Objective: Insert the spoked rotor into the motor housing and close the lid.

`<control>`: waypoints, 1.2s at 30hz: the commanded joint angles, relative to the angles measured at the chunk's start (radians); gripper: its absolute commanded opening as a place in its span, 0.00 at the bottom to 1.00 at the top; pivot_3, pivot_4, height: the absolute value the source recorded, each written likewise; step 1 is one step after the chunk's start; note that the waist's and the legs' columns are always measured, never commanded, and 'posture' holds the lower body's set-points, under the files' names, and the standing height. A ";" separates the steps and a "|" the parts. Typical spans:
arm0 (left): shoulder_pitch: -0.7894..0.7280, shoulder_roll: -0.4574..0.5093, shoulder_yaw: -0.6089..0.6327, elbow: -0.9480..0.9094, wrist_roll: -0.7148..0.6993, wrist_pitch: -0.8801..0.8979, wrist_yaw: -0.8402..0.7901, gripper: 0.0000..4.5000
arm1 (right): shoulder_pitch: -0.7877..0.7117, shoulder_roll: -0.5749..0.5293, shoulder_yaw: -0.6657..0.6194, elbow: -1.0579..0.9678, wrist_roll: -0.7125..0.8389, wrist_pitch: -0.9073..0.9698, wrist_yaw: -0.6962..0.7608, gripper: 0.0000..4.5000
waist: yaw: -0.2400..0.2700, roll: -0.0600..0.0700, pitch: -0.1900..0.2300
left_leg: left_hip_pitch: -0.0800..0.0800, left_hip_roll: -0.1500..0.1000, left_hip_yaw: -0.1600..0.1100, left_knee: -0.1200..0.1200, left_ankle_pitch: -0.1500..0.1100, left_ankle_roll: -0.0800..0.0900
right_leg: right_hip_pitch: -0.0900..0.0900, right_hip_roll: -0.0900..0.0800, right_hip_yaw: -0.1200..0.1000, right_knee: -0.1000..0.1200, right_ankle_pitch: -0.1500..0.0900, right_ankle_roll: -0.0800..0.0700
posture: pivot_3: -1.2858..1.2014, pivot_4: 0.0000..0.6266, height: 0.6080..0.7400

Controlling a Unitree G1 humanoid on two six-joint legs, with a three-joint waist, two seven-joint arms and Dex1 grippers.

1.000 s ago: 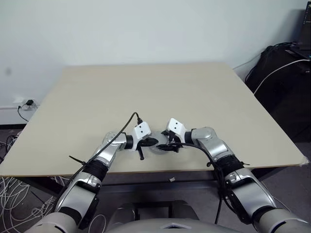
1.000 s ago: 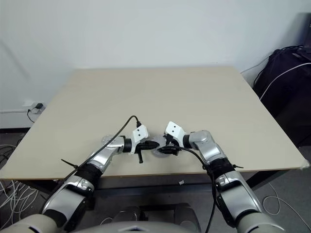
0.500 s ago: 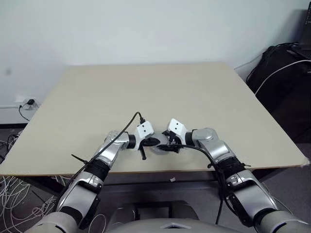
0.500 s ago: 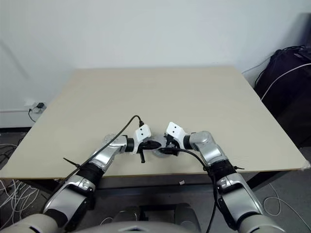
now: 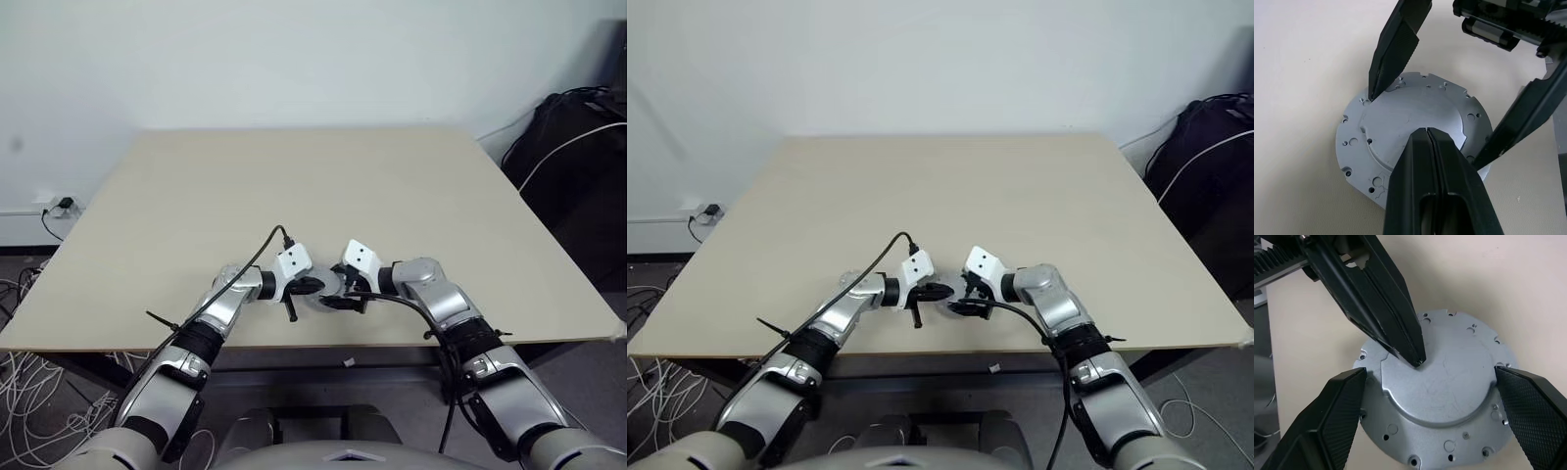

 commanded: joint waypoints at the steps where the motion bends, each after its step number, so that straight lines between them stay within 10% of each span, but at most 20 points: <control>1: -0.003 0.003 -0.013 0.003 0.008 0.008 -0.003 0.00 | 0.002 -0.013 -0.031 -0.055 0.029 0.024 0.000 0.99 | 0.001 0.000 0.000 | 0.000 0.000 0.000 0.000 0.000 0.000 | 0.000 0.000 0.000 0.000 0.000 0.000 | 0.52 0.00 1.00; 18: 0.005 -0.005 -0.018 0.018 0.011 -0.002 -0.008 0.00 | 0.093 -0.127 -0.116 -0.307 0.162 0.177 0.020 0.99 | 0.008 -0.001 0.001 | -0.002 0.000 0.000 0.000 0.000 0.000 | -0.001 0.000 0.000 -0.001 0.000 0.000 | 0.52 0.00 1.00; 36: -0.001 -0.010 -0.021 0.050 0.016 -0.026 -0.014 0.00 | 0.020 0.017 -0.426 -0.370 0.426 0.840 -0.370 0.99 | 0.019 -0.001 0.001 | -0.002 0.000 0.001 0.000 -0.001 0.001 | -0.002 0.000 0.000 -0.001 0.000 0.000 | 0.52 0.00 1.00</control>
